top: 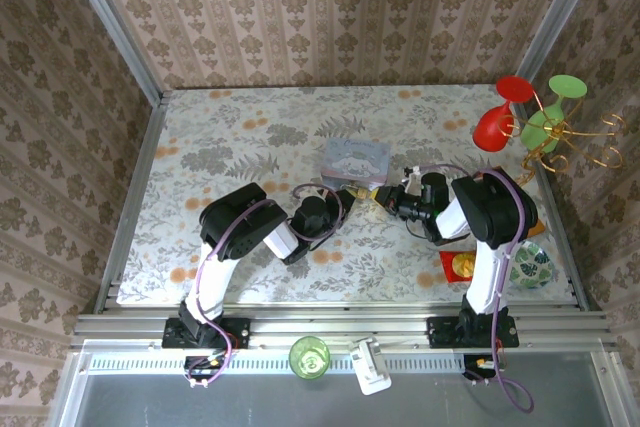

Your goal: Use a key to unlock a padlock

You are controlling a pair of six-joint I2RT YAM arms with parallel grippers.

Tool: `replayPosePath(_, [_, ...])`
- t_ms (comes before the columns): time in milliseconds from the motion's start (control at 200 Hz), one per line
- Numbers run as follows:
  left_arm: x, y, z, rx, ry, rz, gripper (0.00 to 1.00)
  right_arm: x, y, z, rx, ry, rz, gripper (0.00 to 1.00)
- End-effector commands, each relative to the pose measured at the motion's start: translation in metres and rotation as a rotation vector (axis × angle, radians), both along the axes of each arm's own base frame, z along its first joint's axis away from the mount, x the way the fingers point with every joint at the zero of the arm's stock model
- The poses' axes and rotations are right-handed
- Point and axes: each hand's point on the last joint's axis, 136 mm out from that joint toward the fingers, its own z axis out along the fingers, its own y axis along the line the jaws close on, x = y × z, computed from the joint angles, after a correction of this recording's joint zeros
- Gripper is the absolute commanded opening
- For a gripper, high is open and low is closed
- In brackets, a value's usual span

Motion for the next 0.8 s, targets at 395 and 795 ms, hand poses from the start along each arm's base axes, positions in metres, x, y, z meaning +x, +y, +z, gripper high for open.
replayPosePath(395, [-0.018,-0.015,-0.029,0.109,-0.057,-0.209,0.34,-0.056,0.025,-0.023,-0.063,0.117,0.110,0.00])
replayPosePath(795, [-0.029,0.002,-0.053,0.250,-0.082,-0.206,0.47,-0.052,0.034,0.019,0.110,0.108,0.090,0.00])
